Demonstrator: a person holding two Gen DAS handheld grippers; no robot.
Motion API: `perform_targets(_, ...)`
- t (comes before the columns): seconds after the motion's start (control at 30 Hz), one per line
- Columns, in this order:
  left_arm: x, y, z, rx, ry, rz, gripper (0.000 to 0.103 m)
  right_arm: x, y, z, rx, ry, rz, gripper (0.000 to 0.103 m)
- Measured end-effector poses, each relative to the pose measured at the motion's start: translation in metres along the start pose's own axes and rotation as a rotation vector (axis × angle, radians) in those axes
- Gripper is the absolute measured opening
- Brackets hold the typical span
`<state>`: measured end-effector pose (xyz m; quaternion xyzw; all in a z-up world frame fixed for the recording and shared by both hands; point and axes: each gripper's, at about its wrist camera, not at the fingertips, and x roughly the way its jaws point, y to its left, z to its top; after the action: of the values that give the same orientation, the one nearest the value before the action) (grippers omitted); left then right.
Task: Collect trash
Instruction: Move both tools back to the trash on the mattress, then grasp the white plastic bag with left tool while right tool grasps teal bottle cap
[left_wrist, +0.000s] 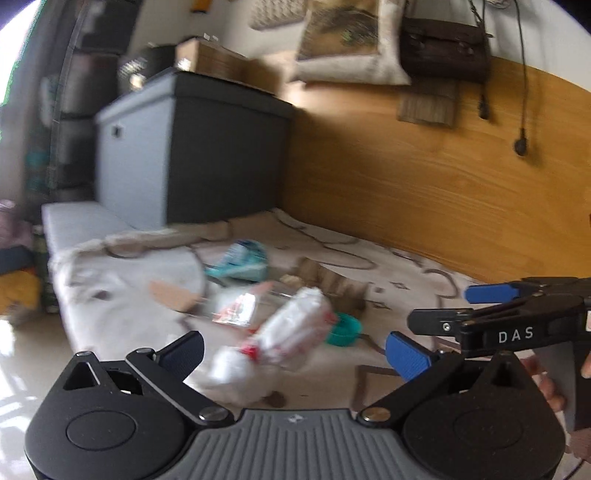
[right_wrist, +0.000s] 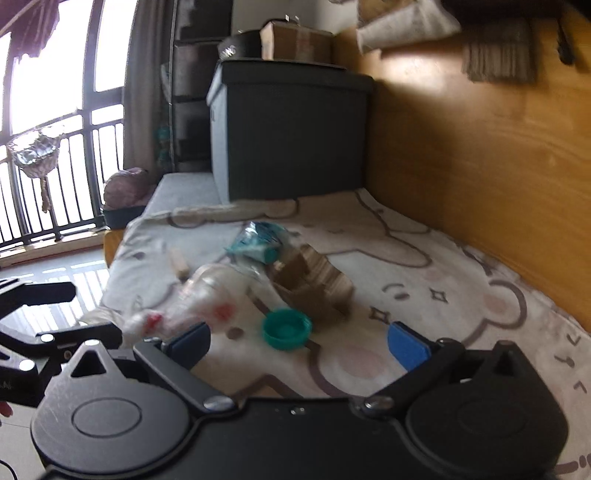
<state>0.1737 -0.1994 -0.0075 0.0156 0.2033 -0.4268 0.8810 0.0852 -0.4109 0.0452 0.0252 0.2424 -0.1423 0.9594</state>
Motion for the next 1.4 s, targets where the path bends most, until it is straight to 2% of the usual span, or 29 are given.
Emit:
perform_targets(0.2, 0.04, 0.018, -0.004, -0.017, 0.028, -0.078, 0.103, 0.015, -0.016, -0.009, 0.005, 0.04, -0.016, 0.103)
perform_targets(0.33, 0.056, 0.034, -0.006, -0.028, 0.057, -0.048, 0.102, 0.025, -0.022, -0.009, 0.022, 0.065, -0.024, 0.103)
perform_targets(0.43, 0.062, 0.041, -0.012, -0.035, 0.091, -0.041, 0.094, 0.036, -0.022, -0.005, 0.024, 0.075, -0.025, 0.103)
perform_targets(0.67, 0.067, 0.039, -0.015, 0.072, 0.127, 0.001, 0.081, 0.071, -0.01, 0.008, 0.015, 0.125, -0.021, 0.103)
perform_targets(0.73, 0.068, 0.04, -0.015, 0.077, 0.126, 0.015, 0.077, 0.082, -0.006, 0.01, 0.007, 0.146, -0.022, 0.099)
perform_targets(0.77, 0.069, 0.041, -0.015, 0.074, 0.125, 0.02, 0.074, 0.089, -0.004, 0.011, 0.005, 0.16, -0.02, 0.093)
perform_targets(0.83, 0.07, 0.043, -0.015, 0.062, 0.123, 0.025, 0.07, 0.099, -0.001, 0.013, 0.01, 0.185, -0.01, 0.091)
perform_targets(0.97, 0.073, 0.047, -0.015, 0.02, 0.132, 0.017, 0.054, 0.118, 0.008, 0.014, 0.008, 0.219, -0.001, 0.085)
perform_targets(1.07, 0.073, 0.053, -0.014, -0.036, 0.144, -0.007, 0.052, 0.129, 0.014, 0.014, -0.012, 0.241, -0.003, 0.078)
perform_targets(1.23, 0.071, 0.051, -0.012, -0.051, 0.161, 0.005, 0.051, 0.143, 0.018, 0.013, -0.016, 0.28, -0.007, 0.07)
perform_targets(1.27, 0.07, 0.051, -0.011, -0.059, 0.164, 0.008, 0.051, 0.144, 0.019, 0.013, -0.017, 0.283, -0.01, 0.067)
perform_targets(1.3, 0.069, 0.051, -0.011, -0.065, 0.166, 0.012, 0.051, 0.144, 0.02, 0.014, -0.017, 0.281, -0.011, 0.057)
perform_targets(1.33, 0.068, 0.051, -0.011, -0.072, 0.169, 0.018, 0.05, 0.144, 0.021, 0.015, -0.018, 0.282, -0.011, 0.052)
perform_targets(1.4, 0.066, 0.051, -0.009, -0.082, 0.177, 0.031, 0.05, 0.139, 0.023, 0.016, -0.022, 0.286, -0.019, 0.05)
